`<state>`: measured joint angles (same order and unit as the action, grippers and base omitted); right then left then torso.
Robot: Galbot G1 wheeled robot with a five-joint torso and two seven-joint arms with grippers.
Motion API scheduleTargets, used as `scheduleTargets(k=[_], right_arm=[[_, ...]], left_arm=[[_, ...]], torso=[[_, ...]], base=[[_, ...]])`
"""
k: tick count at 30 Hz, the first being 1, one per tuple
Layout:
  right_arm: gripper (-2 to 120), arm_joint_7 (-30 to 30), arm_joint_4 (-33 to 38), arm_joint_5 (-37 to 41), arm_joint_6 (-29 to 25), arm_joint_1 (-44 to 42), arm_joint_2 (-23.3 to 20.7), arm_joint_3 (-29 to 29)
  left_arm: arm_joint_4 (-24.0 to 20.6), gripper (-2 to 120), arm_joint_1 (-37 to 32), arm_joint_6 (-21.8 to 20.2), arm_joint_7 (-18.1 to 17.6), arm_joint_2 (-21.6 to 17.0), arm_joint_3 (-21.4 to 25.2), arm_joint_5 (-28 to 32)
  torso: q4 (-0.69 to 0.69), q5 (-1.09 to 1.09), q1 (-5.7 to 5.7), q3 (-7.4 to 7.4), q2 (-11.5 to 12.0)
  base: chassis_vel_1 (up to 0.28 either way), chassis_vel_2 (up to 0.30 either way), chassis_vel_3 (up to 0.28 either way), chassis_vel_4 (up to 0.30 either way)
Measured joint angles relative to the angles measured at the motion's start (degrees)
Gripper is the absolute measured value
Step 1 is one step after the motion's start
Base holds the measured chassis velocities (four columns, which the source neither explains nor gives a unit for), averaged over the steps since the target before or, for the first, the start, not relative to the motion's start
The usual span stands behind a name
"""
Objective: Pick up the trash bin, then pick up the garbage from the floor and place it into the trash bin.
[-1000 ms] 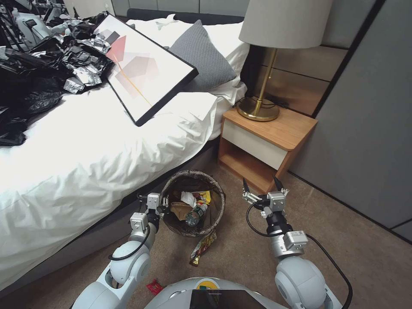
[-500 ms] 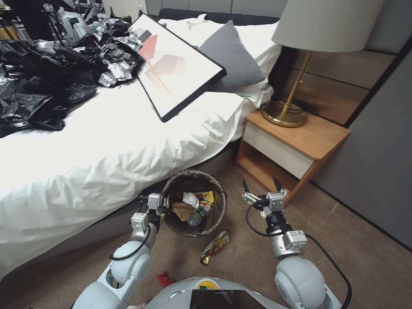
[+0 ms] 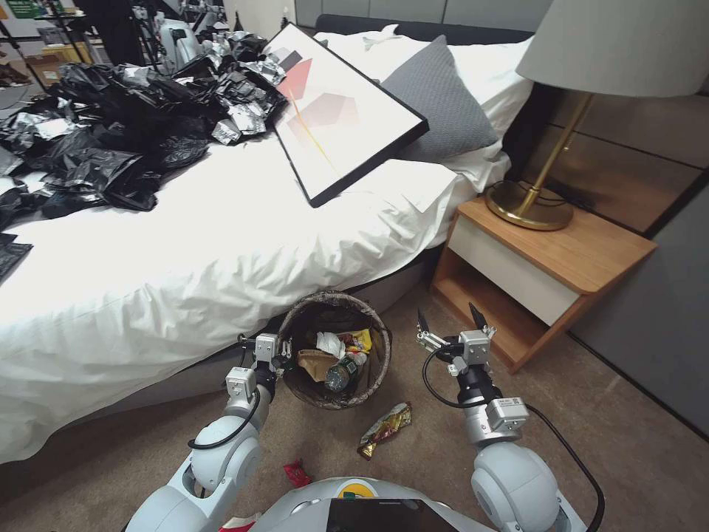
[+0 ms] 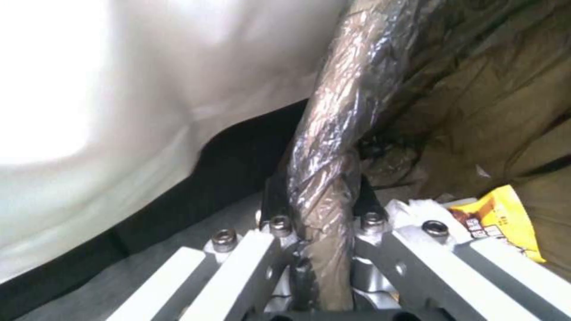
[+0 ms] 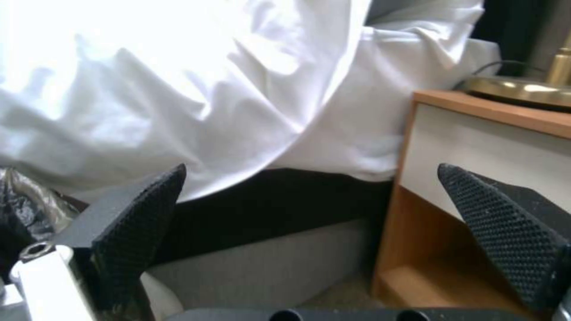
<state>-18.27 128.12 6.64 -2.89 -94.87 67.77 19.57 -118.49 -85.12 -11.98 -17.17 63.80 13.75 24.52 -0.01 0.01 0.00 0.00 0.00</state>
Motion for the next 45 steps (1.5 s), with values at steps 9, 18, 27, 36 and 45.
scheduleTargets(k=[9, 18, 27, 36, 45], right_arm=[[100, -0.7, -0.1, 0.2, 0.0, 0.5, 0.4, 0.3], [100, -1.0, -0.1, 0.5, 0.3, 0.7, 0.5, 0.5], [100, -1.0, -0.1, 0.6, 0.6, 0.8, 0.6, 0.5], [100, -1.0, -0.2, 0.6, 0.7, 0.8, 0.7, 0.4], [100, -0.9, -0.1, 0.6, 0.7, 0.5, 0.6, 0.5]], left_arm=[[0.5, 4, 0.2, 0.3, 0.1, 0.4, -0.5, -1.1], [0.6, 4, 0.7, 0.3, 0.1, 0.4, -0.8, -1.1], [0.7, 4, 0.8, 0.3, 0.1, 0.4, -0.8, -1.0], [0.7, 4, 0.8, 0.3, 0.1, 0.3, -0.8, -1.0], [0.8, 3, 0.8, 0.4, 0.1, 0.3, -0.8, -1.0]], torso=[[0.01, 0.00, 0.00, 0.00, 0.0], [0.02, -0.01, 0.00, 0.00, 0.0], [0.01, -0.01, 0.00, 0.00, 0.0], [0.01, -0.01, 0.00, 0.00, 0.0], [-0.01, -0.01, -0.01, 0.01, 0.0]], base=[[0.031, 0.027, 0.029, 0.030], [0.000, 0.000, 0.000, 0.000], [0.000, 0.000, 0.000, 0.000], [0.046, -0.018, -0.036, 0.062], [0.120, -0.093, -0.108, 0.096]])
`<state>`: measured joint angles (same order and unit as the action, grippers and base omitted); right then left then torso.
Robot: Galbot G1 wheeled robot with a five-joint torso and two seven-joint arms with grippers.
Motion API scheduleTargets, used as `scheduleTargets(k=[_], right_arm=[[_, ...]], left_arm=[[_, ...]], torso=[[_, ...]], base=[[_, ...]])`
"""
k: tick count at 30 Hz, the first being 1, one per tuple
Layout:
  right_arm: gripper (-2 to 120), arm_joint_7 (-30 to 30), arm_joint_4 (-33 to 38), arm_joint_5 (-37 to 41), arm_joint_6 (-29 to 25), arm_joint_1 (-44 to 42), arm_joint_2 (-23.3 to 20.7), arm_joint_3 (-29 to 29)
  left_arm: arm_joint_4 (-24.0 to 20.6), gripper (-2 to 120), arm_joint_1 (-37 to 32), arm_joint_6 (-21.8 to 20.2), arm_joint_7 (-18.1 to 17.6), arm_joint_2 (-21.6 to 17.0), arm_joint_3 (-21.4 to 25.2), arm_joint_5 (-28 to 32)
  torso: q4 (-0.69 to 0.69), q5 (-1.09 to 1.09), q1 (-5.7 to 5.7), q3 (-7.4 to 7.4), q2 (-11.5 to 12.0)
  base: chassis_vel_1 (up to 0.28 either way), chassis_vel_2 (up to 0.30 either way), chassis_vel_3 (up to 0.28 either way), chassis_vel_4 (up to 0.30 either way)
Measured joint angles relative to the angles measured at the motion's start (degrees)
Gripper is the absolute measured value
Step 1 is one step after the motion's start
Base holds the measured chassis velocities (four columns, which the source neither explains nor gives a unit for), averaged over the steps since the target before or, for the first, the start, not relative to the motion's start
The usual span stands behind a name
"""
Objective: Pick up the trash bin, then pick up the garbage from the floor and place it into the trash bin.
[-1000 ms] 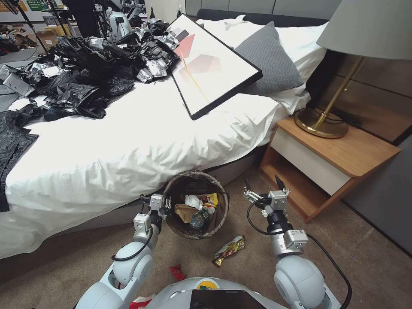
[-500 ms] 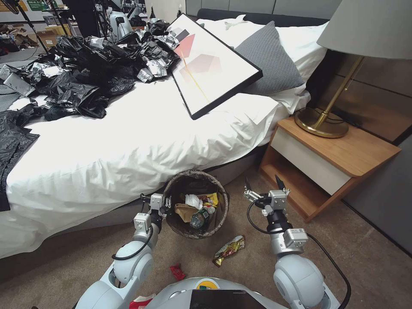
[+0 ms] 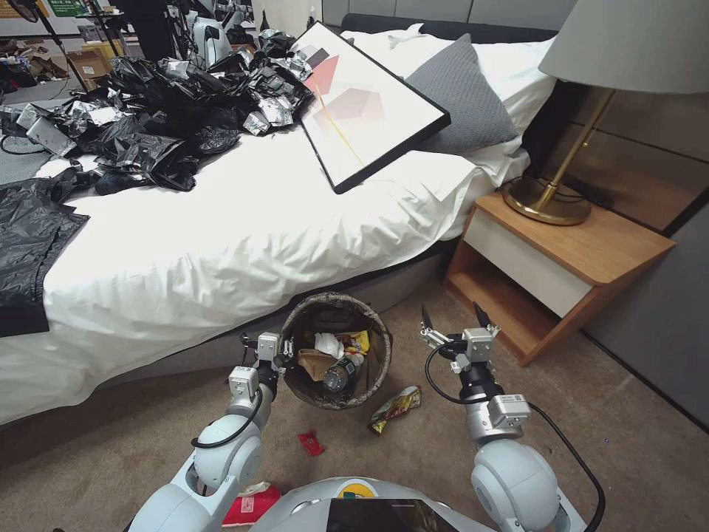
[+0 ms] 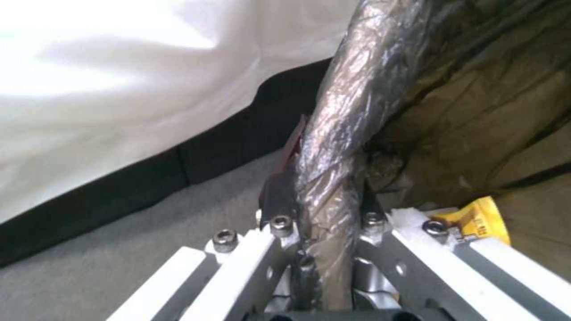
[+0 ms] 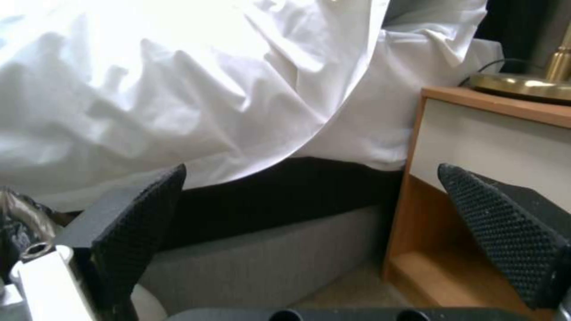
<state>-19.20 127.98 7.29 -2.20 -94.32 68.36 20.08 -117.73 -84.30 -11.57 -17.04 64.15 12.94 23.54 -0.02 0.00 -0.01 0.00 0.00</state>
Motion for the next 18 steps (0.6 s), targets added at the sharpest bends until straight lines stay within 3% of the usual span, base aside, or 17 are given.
scheduleTargets(k=[8, 18], right_arm=[[100, 0.0, 0.0, 0.0, 0.0, -0.1, 0.0, 0.0], [100, 0.2, 0.2, -0.1, -0.1, -0.1, 0.2, -0.1]], left_arm=[[0.0, 3, 0.0, 0.1, 0.0, 0.0, 0.0, 0.0], [-0.4, 3, -0.4, 0.1, -0.1, 0.0, 0.5, -0.1]], torso=[[0.05, 0.00, 0.00, -0.01, 0.0], [0.04, -0.01, 0.00, 0.00, 0.0]], base=[[0.119, -0.110, -0.095, 0.137], [0.009, -0.011, -0.002, 0.007]])
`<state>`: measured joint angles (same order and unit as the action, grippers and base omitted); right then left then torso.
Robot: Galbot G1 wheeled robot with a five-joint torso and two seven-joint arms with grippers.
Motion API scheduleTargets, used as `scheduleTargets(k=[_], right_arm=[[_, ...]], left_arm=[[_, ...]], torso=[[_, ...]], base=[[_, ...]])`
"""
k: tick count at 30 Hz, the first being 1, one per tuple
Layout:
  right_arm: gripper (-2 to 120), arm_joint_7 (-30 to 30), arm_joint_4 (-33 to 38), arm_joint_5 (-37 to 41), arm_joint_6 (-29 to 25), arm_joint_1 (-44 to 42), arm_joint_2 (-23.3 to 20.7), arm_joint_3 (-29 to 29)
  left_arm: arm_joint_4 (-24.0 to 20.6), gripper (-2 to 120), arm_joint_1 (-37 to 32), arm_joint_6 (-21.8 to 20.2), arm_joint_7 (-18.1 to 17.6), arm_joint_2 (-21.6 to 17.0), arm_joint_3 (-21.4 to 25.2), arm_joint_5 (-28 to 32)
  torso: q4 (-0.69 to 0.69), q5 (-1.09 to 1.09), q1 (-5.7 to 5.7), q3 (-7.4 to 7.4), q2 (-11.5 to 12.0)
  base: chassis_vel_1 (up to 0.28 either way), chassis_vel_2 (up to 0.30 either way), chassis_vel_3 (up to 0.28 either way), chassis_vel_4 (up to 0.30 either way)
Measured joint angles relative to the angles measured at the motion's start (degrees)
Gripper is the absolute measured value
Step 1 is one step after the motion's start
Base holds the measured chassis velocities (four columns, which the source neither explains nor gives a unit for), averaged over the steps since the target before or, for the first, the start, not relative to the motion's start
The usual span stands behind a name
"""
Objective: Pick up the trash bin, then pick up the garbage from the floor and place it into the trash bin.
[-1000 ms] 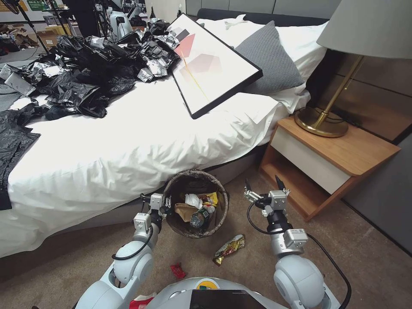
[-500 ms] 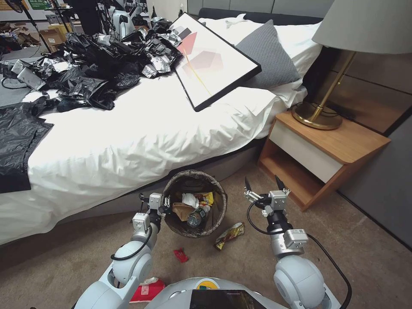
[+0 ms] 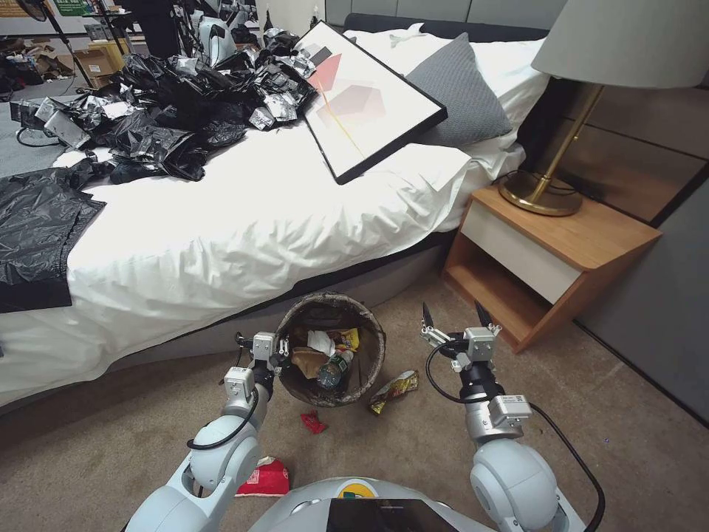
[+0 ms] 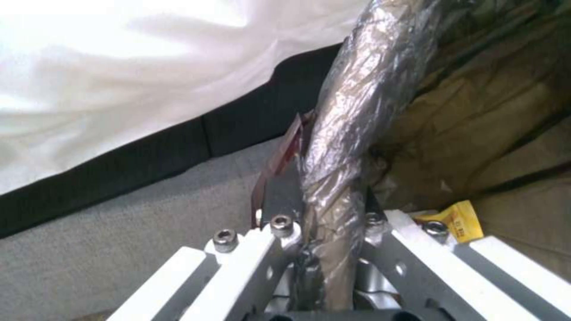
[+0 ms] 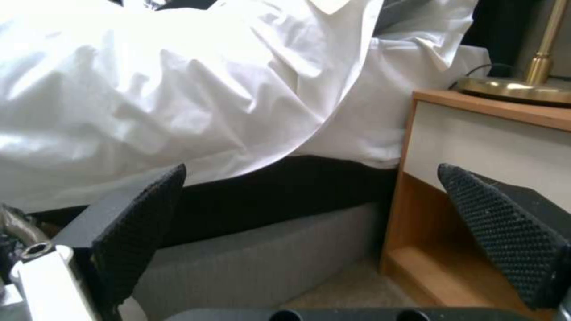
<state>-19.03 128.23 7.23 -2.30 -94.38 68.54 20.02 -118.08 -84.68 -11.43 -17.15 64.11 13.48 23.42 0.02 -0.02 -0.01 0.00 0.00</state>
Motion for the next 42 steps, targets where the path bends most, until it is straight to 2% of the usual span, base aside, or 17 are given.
scheduleTargets(k=[13, 17, 21, 22, 24, 25, 27, 28, 30, 31, 33, 34, 36, 37, 39, 40, 42], right_arm=[[100, -0.1, -0.2, -0.4, -0.9, 0.0, 0.8, 0.2], [100, -0.2, -0.8, -0.3, -0.8, 0.1, -0.3, 0.5], [100, -0.2, -2.6, 1.4, 0.1, 1.1, -7.3, 1.8], [100, -0.2, -2.6, 1.4, 0.1, 1.1, -7.3, 1.8], [100, 0.5, -5.0, 3.2, 1.0, 2.2, -12.9, 1.7], [100, 0.5, -5.0, 3.2, 1.0, 2.2, -12.9, 1.7], [100, 2.1, -8.8, 6.1, 1.7, 3.6, -18.1, -0.2], [100, 2.1, -8.8, 6.1, 1.7, 3.6, -18.1, -0.2], [100, 4.3, -13.7, 7.8, 1.5, 5.4, -22.3, -2.5], [100, 4.3, -13.7, 7.8, 1.5, 5.4, -22.3, -2.5], [100, 7.7, -17.5, 8.2, 0.9, 6.8, -25.5, -4.5], [100, 7.7, -17.5, 8.2, 0.9, 6.8, -25.5, -4.5], [100, 12.1, -20.1, 7.9, 0.8, 8.2, -29.4, -7.6], [100, 12.1, -20.1, 7.9, 0.8, 8.2, -29.4, -7.6], [100, 16.2, -22.4, 7.5, -0.1, 10.7, -32.9, -11.7], [100, 16.2, -22.4, 7.5, -0.1, 10.7, -32.9, -11.7], [100, 17.5, -24.6, 7.6, -0.2, 14.3, -34.1, -16.1]], left_arm=[[-0.2, 3, -0.5, 0.3, -0.1, 0.1, 1.0, -0.3], [-0.2, 3, -0.6, 0.4, -0.1, 0.1, 1.3, -0.3], [-0.1, 3, -0.5, 0.4, -0.1, -0.1, 1.5, -0.1], [-0.1, 3, -0.5, 0.4, -0.1, -0.1, 1.5, -0.1], [-0.1, 3, -0.5, 0.4, 0.0, -0.3, 1.7, 0.0], [-0.1, 3, -0.5, 0.4, 0.0, -0.3, 1.7, 0.0], [-0.1, 3, -0.7, 0.6, 0.1, -0.5, 1.8, 0.1], [-0.1, 3, -0.7, 0.6, 0.1, -0.5, 1.8, 0.1], [-0.1, 3, -0.8, 0.7, 0.2, -0.6, 2.0, 0.2], [-0.1, 3, -0.8, 0.7, 0.2, -0.6, 2.0, 0.2], [-0.1, 3, -0.8, 0.7, 0.2, -0.6, 2.0, 0.3], [-0.1, 3, -0.8, 0.7, 0.2, -0.6, 2.0, 0.3], [0.0, 3, -0.9, 0.8, 0.2, -0.6, 1.9, 0.3], [0.0, 3, -0.9, 0.8, 0.2, -0.6, 1.9, 0.3], [0.2, 3, -0.8, 0.9, 0.2, -0.4, 1.7, 0.2], [0.2, 3, -0.8, 0.9, 0.2, -0.4, 1.7, 0.2], [0.3, 3, -0.8, 0.9, 0.2, -0.1, 1.4, 0.1]], torso=[[-0.01, 0.01, 0.00, 0.00, 0.0], [-0.02, 0.01, 0.00, 0.00, 0.0], [-0.02, 0.01, 0.00, 0.00, 0.0], [-0.02, 0.01, 0.00, 0.00, 0.0], [-0.01, 0.01, 0.00, 0.00, 0.0], [-0.01, 0.01, 0.00, 0.00, 0.0], [-0.02, 0.00, 0.00, 0.00, 0.0], [-0.02, 0.00, 0.00, 0.00, 0.0], [-0.01, 0.01, 0.00, 0.00, 0.0], [-0.01, 0.01, 0.00, 0.00, 0.0], [-0.02, 0.00, 0.00, 0.00, 0.0], [-0.02, 0.00, 0.00, 0.00, 0.0], [-0.02, 0.00, 0.00, 0.00, 0.0], [-0.02, 0.00, 0.00, 0.00, 0.0], [-0.02, 0.02, 0.00, 0.00, 0.0], [-0.02, 0.02, 0.00, 0.00, 0.0], [-0.01, 0.02, 0.00, 0.00, 0.0]], base=[[0.000, 0.000, 0.000, 0.000], [0.000, 0.000, 0.000, 0.000], [0.000, 0.000, 0.000, 0.000], [0.000, 0.000, 0.000, 0.000], [0.000, 0.000, 0.000, 0.000], [0.000, 0.000, 0.000, 0.000], [0.000, 0.000, 0.000, 0.000], [0.000, 0.000, 0.000, 0.000], [0.000, 0.000, 0.000, 0.000], [0.000, 0.000, 0.000, 0.000], [0.000, 0.000, 0.000, 0.000], [0.000, 0.000, 0.000, 0.000], [0.000, 0.000, 0.000, 0.000], [0.000, 0.000, 0.000, 0.000], [0.000, 0.000, 0.000, 0.000], [0.000, 0.000, 0.000, 0.000], [0.000, 0.000, 0.000, 0.000]])
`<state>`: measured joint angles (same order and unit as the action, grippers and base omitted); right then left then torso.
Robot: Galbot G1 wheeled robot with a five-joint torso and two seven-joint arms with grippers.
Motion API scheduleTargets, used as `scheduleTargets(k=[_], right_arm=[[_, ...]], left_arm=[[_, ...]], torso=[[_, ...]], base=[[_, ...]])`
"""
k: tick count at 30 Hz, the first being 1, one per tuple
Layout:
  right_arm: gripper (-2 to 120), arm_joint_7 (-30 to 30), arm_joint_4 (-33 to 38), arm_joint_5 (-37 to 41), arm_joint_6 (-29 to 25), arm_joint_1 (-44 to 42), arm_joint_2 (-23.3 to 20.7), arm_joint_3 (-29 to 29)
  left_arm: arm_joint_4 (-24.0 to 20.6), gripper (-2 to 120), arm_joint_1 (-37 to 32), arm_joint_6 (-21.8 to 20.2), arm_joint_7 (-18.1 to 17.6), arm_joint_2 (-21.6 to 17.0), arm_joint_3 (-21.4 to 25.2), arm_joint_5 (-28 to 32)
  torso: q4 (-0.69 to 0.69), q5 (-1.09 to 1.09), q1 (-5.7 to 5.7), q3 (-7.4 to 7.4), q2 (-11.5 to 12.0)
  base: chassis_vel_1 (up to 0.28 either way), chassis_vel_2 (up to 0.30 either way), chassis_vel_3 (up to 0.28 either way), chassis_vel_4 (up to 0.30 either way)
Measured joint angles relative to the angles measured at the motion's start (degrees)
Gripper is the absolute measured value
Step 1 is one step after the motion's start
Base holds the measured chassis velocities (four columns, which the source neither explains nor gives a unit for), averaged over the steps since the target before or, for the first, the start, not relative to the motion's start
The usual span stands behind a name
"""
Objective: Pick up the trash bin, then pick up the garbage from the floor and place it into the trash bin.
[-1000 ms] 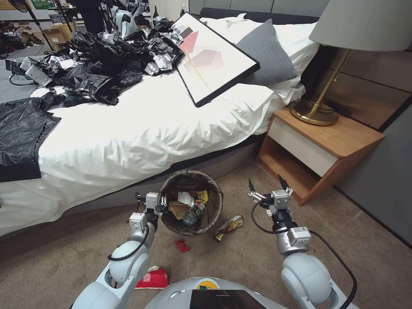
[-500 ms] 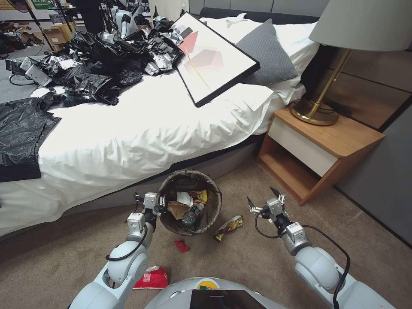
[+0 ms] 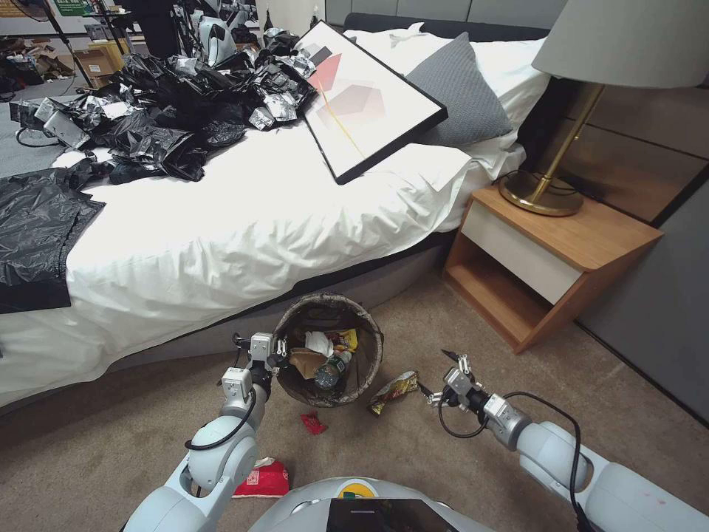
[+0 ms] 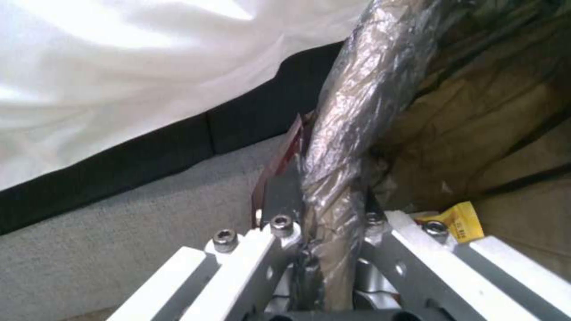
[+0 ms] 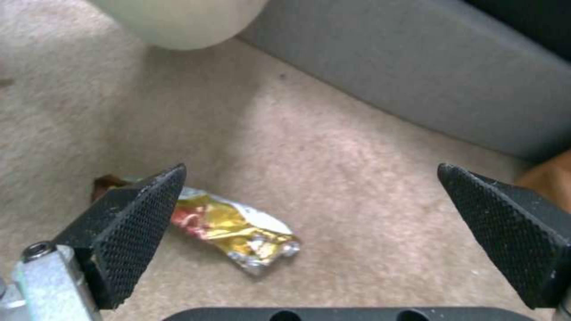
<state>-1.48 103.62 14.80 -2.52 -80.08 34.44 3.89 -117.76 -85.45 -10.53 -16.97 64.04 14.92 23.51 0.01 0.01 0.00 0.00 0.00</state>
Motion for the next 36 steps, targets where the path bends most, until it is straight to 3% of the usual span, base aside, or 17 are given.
scheduleTargets(k=[4, 6, 10, 27, 36], right_arm=[[100, 0.5, -1.2, 0.0, 0.0, 2.1, 0.0, -2.7], [100, 1.3, -3.6, -0.1, -0.3, 5.9, 1.1, -7.9], [100, 1.3, -6.3, -1.4, 0.1, 9.9, 3.0, -12.9], [100, 0.4, -11.1, -2.5, 1.6, 15.6, 5.0, -18.0], [100, 2.0, -19.4, -3.3, -0.4, 19.5, 10.2, -22.1]], left_arm=[[0.0, 3, 0.0, 0.0, 0.0, 0.2, 0.0, 0.0], [0.1, 3, 0.1, 0.0, 0.0, 0.3, 0.1, -0.1], [0.4, 3, 0.2, 0.1, 0.1, 0.5, 0.3, 0.0], [0.6, 3, 0.8, 0.1, 0.0, 1.2, 0.0, 0.0], [0.7, 3, 0.9, 0.1, 0.0, 1.8, -0.1, -0.2]], torso=[[0.00, -0.01, 0.00, 0.00, 0.0], [-0.02, -0.01, 0.00, 0.00, 0.0], [-0.01, -0.02, 0.00, 0.00, 0.0], [-0.01, -0.01, 0.00, 0.00, 0.0], [-0.01, 0.00, 0.00, 0.00, 0.0]], base=[[0.000, 0.000, 0.000, 0.000], [0.000, 0.000, 0.000, 0.000], [0.000, 0.000, 0.000, 0.000], [0.000, 0.000, 0.000, 0.000], [0.000, 0.000, 0.000, 0.000]])
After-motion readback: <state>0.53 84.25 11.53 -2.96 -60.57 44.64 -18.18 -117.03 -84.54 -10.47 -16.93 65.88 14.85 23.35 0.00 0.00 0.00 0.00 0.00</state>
